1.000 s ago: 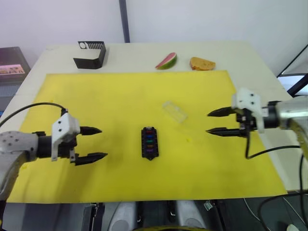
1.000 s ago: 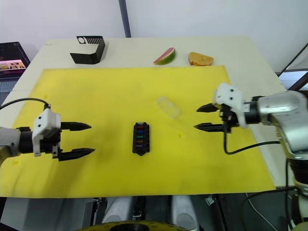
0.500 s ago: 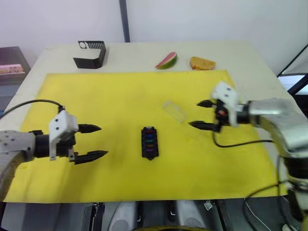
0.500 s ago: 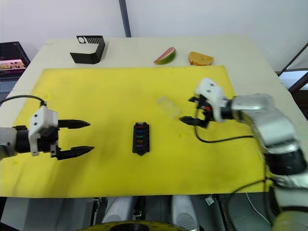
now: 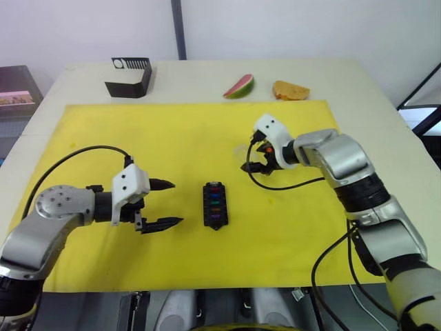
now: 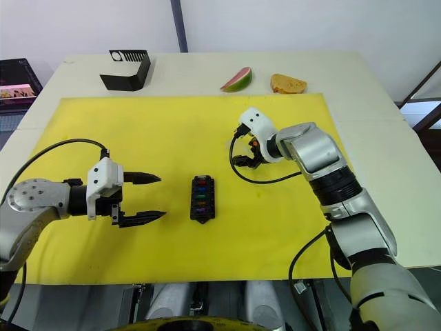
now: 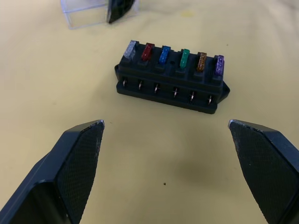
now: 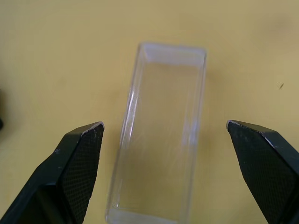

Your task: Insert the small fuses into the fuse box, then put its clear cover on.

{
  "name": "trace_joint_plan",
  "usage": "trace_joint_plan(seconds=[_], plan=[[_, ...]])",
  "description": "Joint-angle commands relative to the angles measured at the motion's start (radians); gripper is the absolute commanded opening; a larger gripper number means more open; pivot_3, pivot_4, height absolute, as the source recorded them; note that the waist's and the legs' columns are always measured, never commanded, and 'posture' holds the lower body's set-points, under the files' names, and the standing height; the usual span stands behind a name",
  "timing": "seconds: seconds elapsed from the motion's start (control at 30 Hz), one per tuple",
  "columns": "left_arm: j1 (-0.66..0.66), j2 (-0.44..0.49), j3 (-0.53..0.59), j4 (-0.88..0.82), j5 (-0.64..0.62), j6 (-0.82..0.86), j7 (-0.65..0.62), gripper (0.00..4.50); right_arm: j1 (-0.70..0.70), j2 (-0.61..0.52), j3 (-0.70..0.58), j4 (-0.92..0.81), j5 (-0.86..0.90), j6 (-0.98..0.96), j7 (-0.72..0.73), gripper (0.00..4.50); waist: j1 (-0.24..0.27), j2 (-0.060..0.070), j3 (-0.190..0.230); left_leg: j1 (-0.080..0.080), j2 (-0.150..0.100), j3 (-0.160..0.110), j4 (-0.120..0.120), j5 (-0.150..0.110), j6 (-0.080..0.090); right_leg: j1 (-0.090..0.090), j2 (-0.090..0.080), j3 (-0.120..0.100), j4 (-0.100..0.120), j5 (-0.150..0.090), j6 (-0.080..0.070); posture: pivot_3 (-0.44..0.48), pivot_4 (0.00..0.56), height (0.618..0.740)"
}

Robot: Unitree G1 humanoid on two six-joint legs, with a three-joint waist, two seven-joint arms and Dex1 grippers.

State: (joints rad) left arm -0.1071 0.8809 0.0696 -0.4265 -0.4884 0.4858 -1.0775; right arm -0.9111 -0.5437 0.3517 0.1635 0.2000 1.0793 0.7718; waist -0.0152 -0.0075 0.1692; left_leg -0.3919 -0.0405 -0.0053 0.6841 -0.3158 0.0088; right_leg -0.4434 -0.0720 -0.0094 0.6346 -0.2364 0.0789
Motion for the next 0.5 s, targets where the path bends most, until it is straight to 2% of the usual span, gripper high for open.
trace_joint_plan(seconds=[0.03,0.1,0.2,0.23,0.33,0.5], plan=[[0.023,-0.002,0.010,-0.034,0.008,-0.024,0.013,4.50,-0.033,0.011,-0.003,-0.011,-0.008,0.006,0.002,4.43,0.000,0.000,0.000,0.000,0.000,0.000,0.000,0.000,0.000,0.000,0.000,0.000,0.000,0.000,0.000,0.000,0.150,0.740],[0.039,0.000,0.012,-0.041,0.014,-0.031,0.020,4.50,-0.031,0.016,0.000,-0.013,-0.009,0.010,0.002,4.43,0.000,0.000,0.000,0.000,0.000,0.000,0.000,0.000,0.000,0.000,0.000,0.000,0.000,0.000,0.000,0.000,0.150,0.740],[0.066,-0.005,0.023,-0.058,0.014,-0.032,0.040,4.50,-0.030,0.024,-0.006,-0.021,-0.004,0.021,0.002,3.61,0.000,0.000,0.000,0.000,0.000,0.000,0.000,0.000,0.000,0.000,0.000,0.000,0.000,0.000,0.000,0.000,0.150,0.740],[0.077,-0.008,0.028,-0.069,0.010,-0.028,0.049,4.50,-0.029,0.024,-0.008,-0.025,-0.003,0.025,0.001,3.01,0.000,0.000,0.000,0.000,0.000,0.000,0.000,0.000,0.000,0.000,0.000,0.000,0.000,0.000,0.000,0.000,0.150,0.740],[0.117,-0.026,0.044,-0.127,-0.029,0.008,0.081,4.50,-0.025,0.020,-0.014,-0.051,0.003,0.044,-0.002,1.67,0.001,0.000,0.000,0.000,0.000,0.000,0.000,0.000,0.000,0.000,0.000,0.000,0.000,0.000,0.000,0.000,0.150,0.740],[0.235,-0.057,0.046,-0.244,-0.036,0.040,0.156,4.50,-0.005,-0.017,-0.046,-0.166,0.026,0.099,-0.002,1.69,0.000,0.000,0.000,0.000,0.000,0.000,0.000,0.000,0.000,0.000,0.000,0.000,0.000,0.000,0.000,0.000,0.150,0.740]])
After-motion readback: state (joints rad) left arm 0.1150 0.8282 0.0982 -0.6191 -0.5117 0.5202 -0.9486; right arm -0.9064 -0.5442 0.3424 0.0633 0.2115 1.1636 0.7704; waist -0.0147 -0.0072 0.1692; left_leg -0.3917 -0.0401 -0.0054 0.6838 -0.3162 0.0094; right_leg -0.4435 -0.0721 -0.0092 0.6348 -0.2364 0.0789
